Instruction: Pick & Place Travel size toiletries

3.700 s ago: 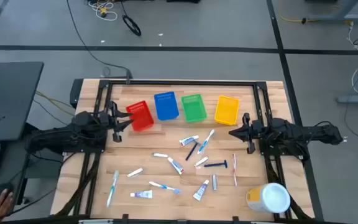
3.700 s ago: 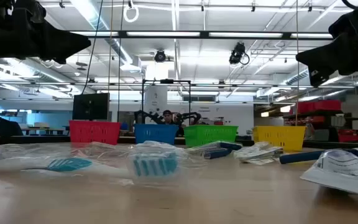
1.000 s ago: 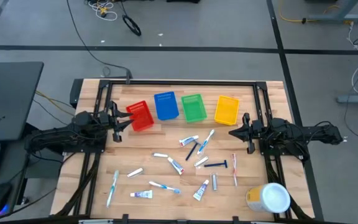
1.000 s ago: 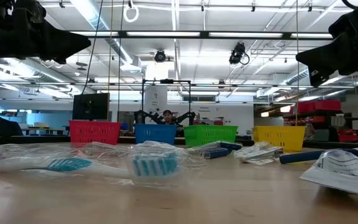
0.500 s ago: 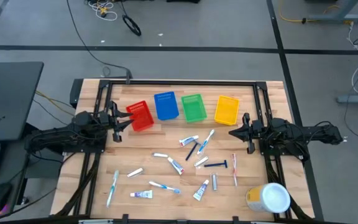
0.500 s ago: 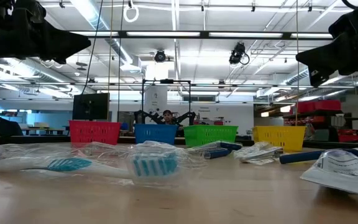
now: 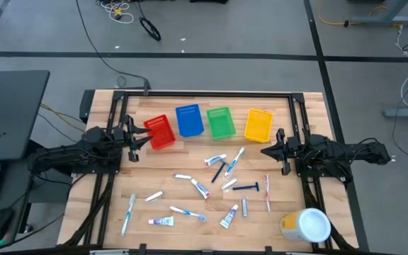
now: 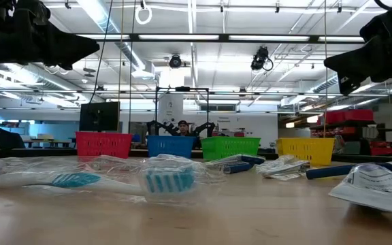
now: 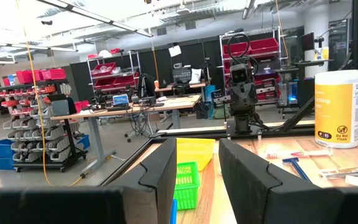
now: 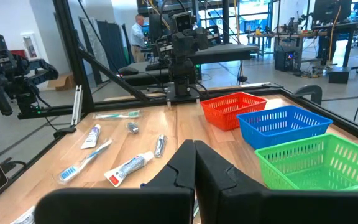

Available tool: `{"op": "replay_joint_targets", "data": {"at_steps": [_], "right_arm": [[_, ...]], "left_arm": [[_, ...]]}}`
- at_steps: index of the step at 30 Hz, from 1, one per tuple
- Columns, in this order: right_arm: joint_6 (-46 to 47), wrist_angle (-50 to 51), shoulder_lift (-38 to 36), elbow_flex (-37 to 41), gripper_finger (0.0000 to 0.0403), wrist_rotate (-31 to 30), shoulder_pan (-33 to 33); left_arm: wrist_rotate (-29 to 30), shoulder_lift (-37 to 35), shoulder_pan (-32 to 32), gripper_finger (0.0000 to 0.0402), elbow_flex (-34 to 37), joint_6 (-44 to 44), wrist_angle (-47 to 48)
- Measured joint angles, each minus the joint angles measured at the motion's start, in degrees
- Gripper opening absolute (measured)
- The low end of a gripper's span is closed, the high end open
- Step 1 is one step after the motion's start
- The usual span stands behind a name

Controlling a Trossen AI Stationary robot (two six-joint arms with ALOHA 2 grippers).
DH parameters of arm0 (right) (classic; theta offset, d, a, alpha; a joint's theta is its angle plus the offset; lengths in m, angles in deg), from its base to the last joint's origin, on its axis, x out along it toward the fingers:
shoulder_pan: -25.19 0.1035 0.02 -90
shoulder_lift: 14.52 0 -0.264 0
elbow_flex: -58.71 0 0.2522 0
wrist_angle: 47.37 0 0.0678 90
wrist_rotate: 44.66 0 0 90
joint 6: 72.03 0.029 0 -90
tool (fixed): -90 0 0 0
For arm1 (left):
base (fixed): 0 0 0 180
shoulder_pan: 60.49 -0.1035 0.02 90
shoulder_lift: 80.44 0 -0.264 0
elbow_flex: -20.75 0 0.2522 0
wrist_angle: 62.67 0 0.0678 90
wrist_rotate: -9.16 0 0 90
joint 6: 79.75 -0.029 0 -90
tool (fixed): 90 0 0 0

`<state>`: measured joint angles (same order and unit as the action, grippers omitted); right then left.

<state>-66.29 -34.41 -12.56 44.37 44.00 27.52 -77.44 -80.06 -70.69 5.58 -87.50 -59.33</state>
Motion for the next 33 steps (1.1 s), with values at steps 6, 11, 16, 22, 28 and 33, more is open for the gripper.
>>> {"op": "replay_joint_targets", "data": {"at_steps": [6,11,16,22,28,33], "right_arm": [[0.0,0.02,0.0,0.01,0.0003,0.0,0.0],[0.0,0.0,0.0,0.02,0.0003,0.0,0.0],[0.0,0.01,0.0,0.01,0.0003,0.0,0.02],[-0.01,0.0,0.0,0.01,0.0003,0.0,0.0],[-0.44,0.0,0.0,0.02,0.0003,0.0,0.0],[1.71,-1.95,0.0,0.01,0.0003,0.0,0.01]], "left_arm": [[0.02,-0.02,-0.02,0.0128,0.0,0.0,-0.02],[0.01,0.0,-0.02,0.0128,0.0,0.0,0.0],[0.0,-0.02,-0.02,0.0128,0.0,0.0,0.0],[0.01,0.0,0.0,0.0128,0.0,0.0,0.0],[0.02,-0.02,0.0,0.0128,0.0,0.0,0.0],[0.01,0.0,-0.02,0.0128,0.02,0.0,0.0]]}}
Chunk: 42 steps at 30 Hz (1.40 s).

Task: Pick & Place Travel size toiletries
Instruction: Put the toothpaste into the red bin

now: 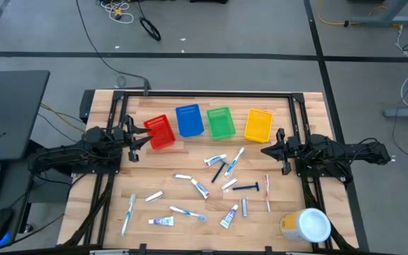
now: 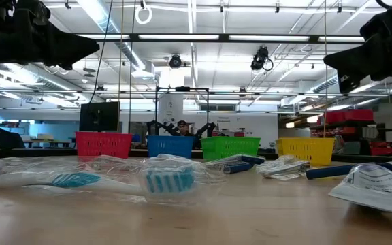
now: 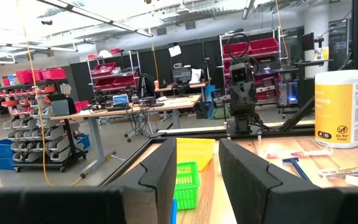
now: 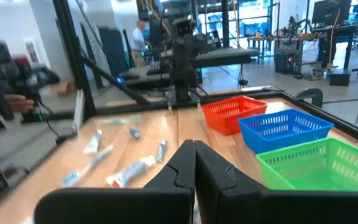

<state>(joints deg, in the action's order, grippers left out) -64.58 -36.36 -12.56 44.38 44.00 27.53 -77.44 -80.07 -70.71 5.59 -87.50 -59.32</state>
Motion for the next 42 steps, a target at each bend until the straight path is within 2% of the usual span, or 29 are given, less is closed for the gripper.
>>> {"op": "replay_joint_targets", "data": {"at_steps": [7,10,16,20,23,25,27,30,36,42], "right_arm": [[0.91,-7.12,-0.01,-0.01,0.0003,-0.08,-0.03],[0.66,-8.42,-0.02,-0.01,0.0003,-2.6,-0.03],[-0.05,-7.77,0.02,-0.01,0.0003,-18.35,-0.03],[0.09,-11.25,0.02,-0.01,0.0003,-29.2,-0.05],[0.36,-13.42,0.02,-0.01,0.0003,-33.31,-0.05],[-2.06,-14.97,0.02,-0.01,0.0003,-32.85,-0.17],[-4.34,-16.22,0.24,-0.01,0.0003,-29.44,-0.27],[-8.29,-20.51,1.28,-0.01,0.0008,-24.05,-0.93],[-12.92,-29.1,5.79,-0.01,0.0049,-15.5,-2.72],[-12.63,-33.8,12.12,-0.38,0.0089,-14.57,-3.57]], "left_arm": [[0.75,0.01,0.01,0.0128,-0.02,-0.38,-0.57],[2.52,0.0,0.0,0.0128,0.01,-1.41,-1.79],[1.33,-0.02,0.0,0.0128,-0.01,2.05,-5.2],[1.31,-0.02,0.0,0.0128,-0.06,2.82,-7.43],[3.38,0.01,0.02,0.0128,-0.04,4.62,-8.11],[4.93,0.01,0.0,0.0128,-0.04,9.04,-8.81],[6.08,0.01,0.0,0.0128,-0.04,12.18,-9.8],[7.95,0.67,0.0,0.0128,-0.02,9.56,-13.81],[1.17,4.38,0.0,0.0128,-0.53,4.74,-15.7],[-1.54,11.89,0.02,0.0128,-4.71,5.72,-14.65]]}}
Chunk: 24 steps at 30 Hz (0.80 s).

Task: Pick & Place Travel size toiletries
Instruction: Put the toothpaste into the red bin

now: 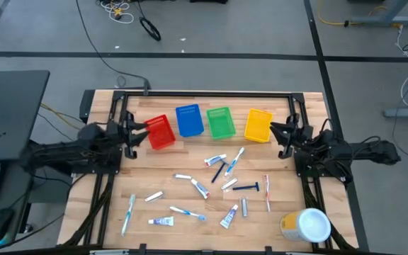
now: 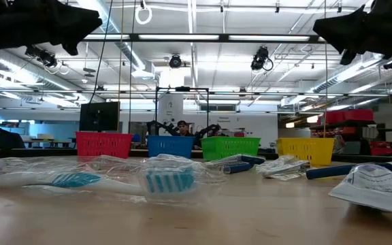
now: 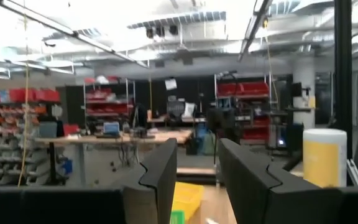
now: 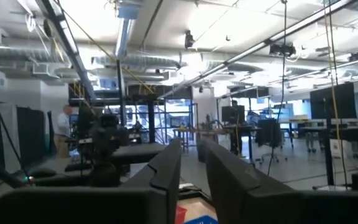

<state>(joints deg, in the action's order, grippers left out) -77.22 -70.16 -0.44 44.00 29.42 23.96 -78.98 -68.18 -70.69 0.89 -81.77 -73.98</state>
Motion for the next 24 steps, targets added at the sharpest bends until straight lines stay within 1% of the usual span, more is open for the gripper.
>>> {"op": "replay_joint_targets", "data": {"at_steps": [5,7,11,15,19,24], "right_arm": [[0.68,0.52,6.96,-4.66,0.0105,0.18,0.02],[0.64,1.5,10.45,-6.71,0.0108,1.16,0.02],[1.9,4.02,17.48,-10.46,0.0117,1.18,0.02],[3.83,6.87,24.37,-13.56,0.0139,1.2,0.0],[3.87,8.04,30.54,-16.52,0.0171,1.16,0.0],[3.91,8.06,35.94,-18.95,0.0194,-0.45,-0.71]], "left_arm": [[-1.72,6.77,0.0,0.0128,-7.55,-2.93,10.0],[-2.77,9.62,0.0,0.0128,-10.55,-3.41,14.25],[-5.09,15.65,0.0,0.0138,-15.29,-2.88,19.38],[-6.35,22.13,0.0,0.0166,-17.5,-2.95,20.65],[-7.51,28.83,0.0,0.0193,-17.8,-2.68,20.58],[-10.8,37.78,1.06,0.0201,-17.8,-0.1,19.08]]}}
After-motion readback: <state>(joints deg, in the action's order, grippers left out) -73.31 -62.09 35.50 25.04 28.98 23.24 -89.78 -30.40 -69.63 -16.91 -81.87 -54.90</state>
